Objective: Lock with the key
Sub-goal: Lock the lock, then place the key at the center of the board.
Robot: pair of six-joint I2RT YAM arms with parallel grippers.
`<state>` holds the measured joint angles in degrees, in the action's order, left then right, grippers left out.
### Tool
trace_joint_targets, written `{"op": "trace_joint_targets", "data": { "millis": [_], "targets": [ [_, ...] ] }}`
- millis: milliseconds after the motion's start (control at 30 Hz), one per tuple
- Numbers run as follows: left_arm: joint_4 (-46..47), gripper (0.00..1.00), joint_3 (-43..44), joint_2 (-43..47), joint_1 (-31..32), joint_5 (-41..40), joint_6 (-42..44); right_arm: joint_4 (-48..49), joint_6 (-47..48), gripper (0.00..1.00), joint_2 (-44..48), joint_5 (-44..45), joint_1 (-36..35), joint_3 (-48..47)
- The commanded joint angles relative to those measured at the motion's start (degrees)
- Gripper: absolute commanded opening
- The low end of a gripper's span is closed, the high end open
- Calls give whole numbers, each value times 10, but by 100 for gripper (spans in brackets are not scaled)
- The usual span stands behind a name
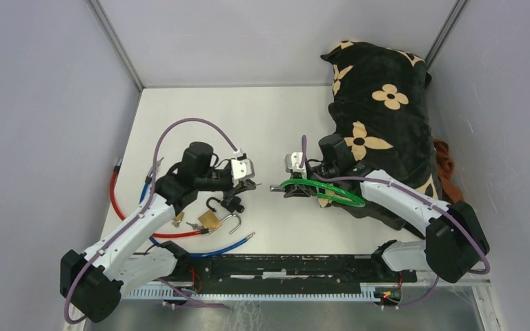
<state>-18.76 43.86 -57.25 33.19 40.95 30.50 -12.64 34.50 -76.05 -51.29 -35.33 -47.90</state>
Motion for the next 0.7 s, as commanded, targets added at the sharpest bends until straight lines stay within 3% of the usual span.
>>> {"op": "trace_joint_targets", "data": {
  "millis": [0, 167, 333, 467, 667],
  "targets": [
    [-94, 2, 22, 17, -57, -31, 53, -14, 5, 0, 27, -6, 20, -5],
    [-66, 2, 5, 31, -69, -42, 52, -4, -16, 0, 22, 16, 21, -8],
    [72, 2, -50, 26, -62, -93, 68, 81, -118, 0, 24, 83, 20, -20],
    [199, 2, -64, -29, -53, -183, 128, 93, -144, 0, 23, 182, 20, -58],
    [257, 2, -75, -124, -20, -148, 229, 90, -171, 0, -25, 247, 38, -107]
  ]
}}
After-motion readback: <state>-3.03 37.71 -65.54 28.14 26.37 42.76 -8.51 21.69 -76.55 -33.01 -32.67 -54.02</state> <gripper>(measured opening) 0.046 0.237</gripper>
